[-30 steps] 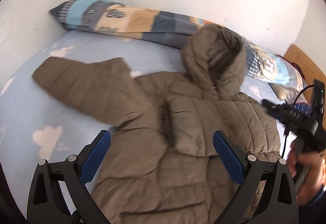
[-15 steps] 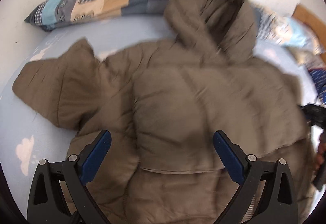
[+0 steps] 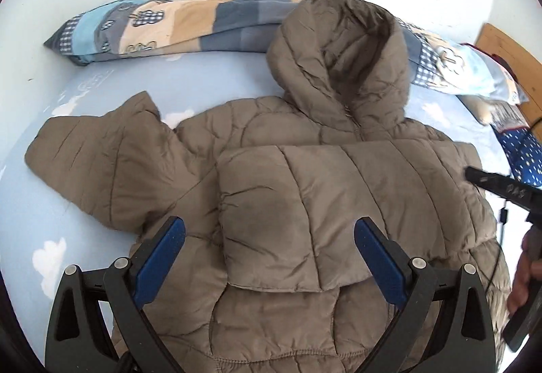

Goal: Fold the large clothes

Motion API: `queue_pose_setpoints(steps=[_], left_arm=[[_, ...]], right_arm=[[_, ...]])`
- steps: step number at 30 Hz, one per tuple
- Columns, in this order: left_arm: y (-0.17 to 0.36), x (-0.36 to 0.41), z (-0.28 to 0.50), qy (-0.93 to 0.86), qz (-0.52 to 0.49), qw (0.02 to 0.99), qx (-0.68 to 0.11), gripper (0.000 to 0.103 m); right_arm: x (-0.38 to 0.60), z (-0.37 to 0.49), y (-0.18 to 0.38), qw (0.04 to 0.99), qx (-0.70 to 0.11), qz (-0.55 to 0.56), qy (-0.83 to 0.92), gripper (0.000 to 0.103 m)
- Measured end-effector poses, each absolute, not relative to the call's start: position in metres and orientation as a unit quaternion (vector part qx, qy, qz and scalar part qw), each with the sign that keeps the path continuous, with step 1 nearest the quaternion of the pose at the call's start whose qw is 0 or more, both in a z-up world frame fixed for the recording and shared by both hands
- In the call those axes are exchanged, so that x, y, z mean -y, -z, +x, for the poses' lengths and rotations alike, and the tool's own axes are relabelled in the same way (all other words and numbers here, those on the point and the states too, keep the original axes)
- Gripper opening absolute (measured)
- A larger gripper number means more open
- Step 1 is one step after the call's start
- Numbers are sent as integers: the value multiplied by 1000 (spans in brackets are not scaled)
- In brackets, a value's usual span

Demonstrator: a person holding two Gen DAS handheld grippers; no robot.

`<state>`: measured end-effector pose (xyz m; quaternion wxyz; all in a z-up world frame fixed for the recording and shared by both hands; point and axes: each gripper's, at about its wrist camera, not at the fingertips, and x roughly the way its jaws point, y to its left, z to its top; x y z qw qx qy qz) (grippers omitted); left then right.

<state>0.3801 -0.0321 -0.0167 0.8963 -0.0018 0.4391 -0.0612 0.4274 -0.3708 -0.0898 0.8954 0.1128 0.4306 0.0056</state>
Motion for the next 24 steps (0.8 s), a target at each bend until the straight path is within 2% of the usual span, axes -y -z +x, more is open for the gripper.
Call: queue_pose_setpoints(steps=[10,14,18,24], left_arm=[[70,29,390,61,9,843,-534,100],[48,21,387,83,-24,849,-522,100],[12,-1,381,89,-66,866,-488,100],[-16,-76,370,50,-124,884,-447,100]], right_arm=[[294,428,141,864,-501,11,-45,32],[296,429,134,861,-506,27,-50,33],[296,423,103,875,-473,70,-77,33],[290,382,66,884,-443,89,-119,35]])
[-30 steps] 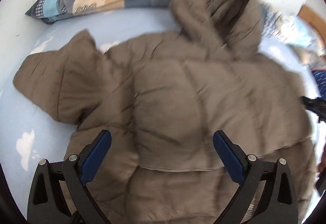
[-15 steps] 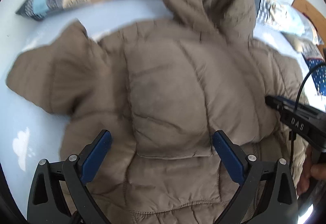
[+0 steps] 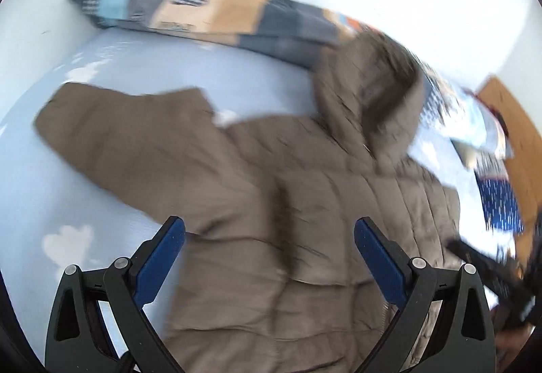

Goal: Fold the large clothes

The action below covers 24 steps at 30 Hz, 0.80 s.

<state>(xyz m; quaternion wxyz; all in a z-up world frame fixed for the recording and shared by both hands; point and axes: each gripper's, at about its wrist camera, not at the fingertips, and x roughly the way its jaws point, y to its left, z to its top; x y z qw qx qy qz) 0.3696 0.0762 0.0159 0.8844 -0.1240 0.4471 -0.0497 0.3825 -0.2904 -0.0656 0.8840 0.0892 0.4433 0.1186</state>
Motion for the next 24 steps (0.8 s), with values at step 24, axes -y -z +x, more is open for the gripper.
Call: queue_pose_setpoints(steps=[24], left_arm=[[29,-363,380,-101,-366,829,-410,92]], right_arm=[[276,312,52,885,-426,84,-165,50]])
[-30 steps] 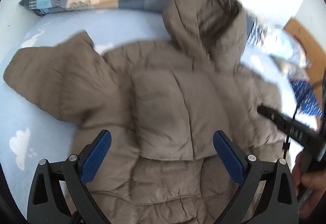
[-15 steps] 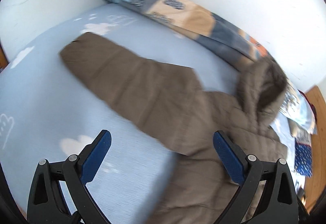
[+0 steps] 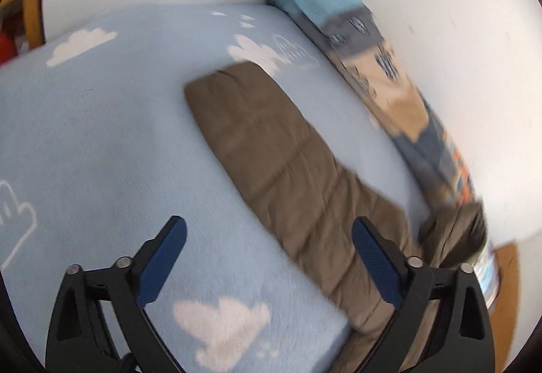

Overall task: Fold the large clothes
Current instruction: 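Grasp the other sleeve cuff with the left gripper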

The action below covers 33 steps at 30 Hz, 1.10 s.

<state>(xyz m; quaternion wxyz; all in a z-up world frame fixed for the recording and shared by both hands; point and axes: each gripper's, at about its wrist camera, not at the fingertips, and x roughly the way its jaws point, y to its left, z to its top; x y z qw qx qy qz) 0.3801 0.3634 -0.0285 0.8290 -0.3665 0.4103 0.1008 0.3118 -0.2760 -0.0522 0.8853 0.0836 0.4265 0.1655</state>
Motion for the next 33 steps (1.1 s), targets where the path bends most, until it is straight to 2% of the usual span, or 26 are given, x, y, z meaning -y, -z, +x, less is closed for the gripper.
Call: queue_pose_setpoints(steps=[2,4,8,10,28,33], left_arm=[[33,-376,389,-108,-383,824,-403,82],[38,-384,397,-117,-396,821,-395,81],[55,-408,412,-99,-438,810,-377,68],[57,-413,418,-97,-445,812,-365,64],[119,-457,442,-107,-514,808,-269,63],[121,-453,456,-127,-493,823,-253,63]], right_arm=[[278,312,54,885,-427,84,-163,50],[280,313,56,885,-429,83,-162,50],[276,318,62,881,-437,82,-163,50],[272,321,65,879,-440,78,-166,50],[252,342,93,868,-465,65,-165,50],[252,344,100,866,-470,59,-163,50]])
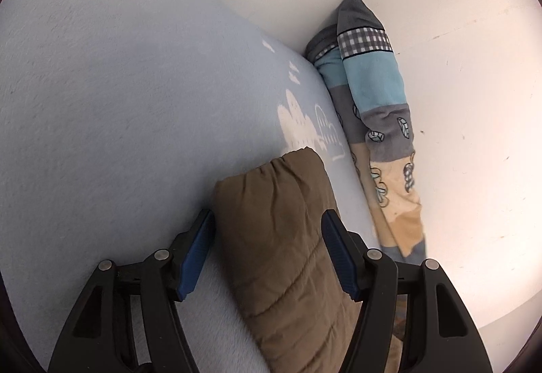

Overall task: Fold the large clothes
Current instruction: 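Grasp the other sleeve cuff with the left gripper, then lift the sleeve with the left gripper and fold it across the jacket body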

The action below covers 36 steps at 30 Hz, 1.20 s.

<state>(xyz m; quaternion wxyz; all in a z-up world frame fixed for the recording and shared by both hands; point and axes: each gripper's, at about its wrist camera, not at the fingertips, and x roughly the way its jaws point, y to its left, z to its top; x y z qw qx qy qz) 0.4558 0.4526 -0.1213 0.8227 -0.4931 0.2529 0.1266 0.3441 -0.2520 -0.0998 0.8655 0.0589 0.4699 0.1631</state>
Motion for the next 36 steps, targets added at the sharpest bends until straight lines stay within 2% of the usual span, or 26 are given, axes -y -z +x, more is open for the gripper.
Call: queue_pose_setpoints(steps=[1,3,4,13,21,29,36], left_arm=[[120,-450,457,-133,-486,827,-249,63],[122,-447,460,-136,-480,829,-251,28],[125,-448,462,-124,-491,824,-255,19],[75,-433,451,-108,-463,848,-233,18],[-18,-392,424,-74,-435,874,-205,17],[-122,-312,379,-26,-383,911,-154,17],[-188,-211,359,41,-324,933,-150,17]], right_arm=[[252,345,101,865,-471,57,-163,50],[253,346,103,864,-474,56,-160,50],[254,346,104,864,-475,58,-158,50],[276,349,97,873,-462,84,-131,50],[325,348,68,895,-420,125,-81,50],[390,342,54,902,-389,187,-22,50],[434,329,35,906,-351,235,1,50]])
